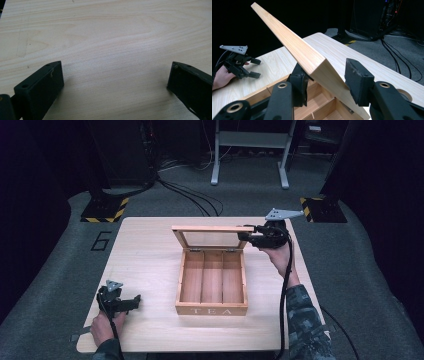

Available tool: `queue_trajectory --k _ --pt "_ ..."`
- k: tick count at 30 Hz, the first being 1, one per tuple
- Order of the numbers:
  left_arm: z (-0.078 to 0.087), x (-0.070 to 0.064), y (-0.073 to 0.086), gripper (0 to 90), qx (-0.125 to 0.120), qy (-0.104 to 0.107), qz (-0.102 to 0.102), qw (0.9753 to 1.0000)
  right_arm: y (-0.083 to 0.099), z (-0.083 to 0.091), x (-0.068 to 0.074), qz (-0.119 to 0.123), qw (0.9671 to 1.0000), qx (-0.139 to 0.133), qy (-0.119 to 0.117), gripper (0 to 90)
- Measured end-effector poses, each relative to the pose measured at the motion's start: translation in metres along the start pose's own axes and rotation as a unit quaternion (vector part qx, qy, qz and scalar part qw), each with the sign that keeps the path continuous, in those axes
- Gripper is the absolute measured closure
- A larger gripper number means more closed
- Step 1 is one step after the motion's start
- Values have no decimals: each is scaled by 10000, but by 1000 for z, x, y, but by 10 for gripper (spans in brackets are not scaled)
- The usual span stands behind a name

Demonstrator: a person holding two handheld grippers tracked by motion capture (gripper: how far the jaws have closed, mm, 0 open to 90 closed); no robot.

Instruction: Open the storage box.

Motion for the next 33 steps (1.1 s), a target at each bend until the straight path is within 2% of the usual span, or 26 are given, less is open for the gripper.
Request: queue_trajectory --k 24,32,33 --pt "0 0 0 2 0 1 1 10000 1 0 1 7 10000 16 16 539" --pt "0 0 0 2 1 0 -1 10000 5 2 6 37 9999 43 113 530" --pt "-1 -1 0 2 -36 -9 53 10000 6 3 7 48 9999 45 129 527"
Point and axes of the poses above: each handheld gripper's, and its own axes: z roughly backward along the jaws, y roughly out of its underside, x roughly to its left, the point moved 5 cm from there along -z, roughly forward along the jaws, and after that the axes turned 7 degrees about -z, right-handed, at the moved point
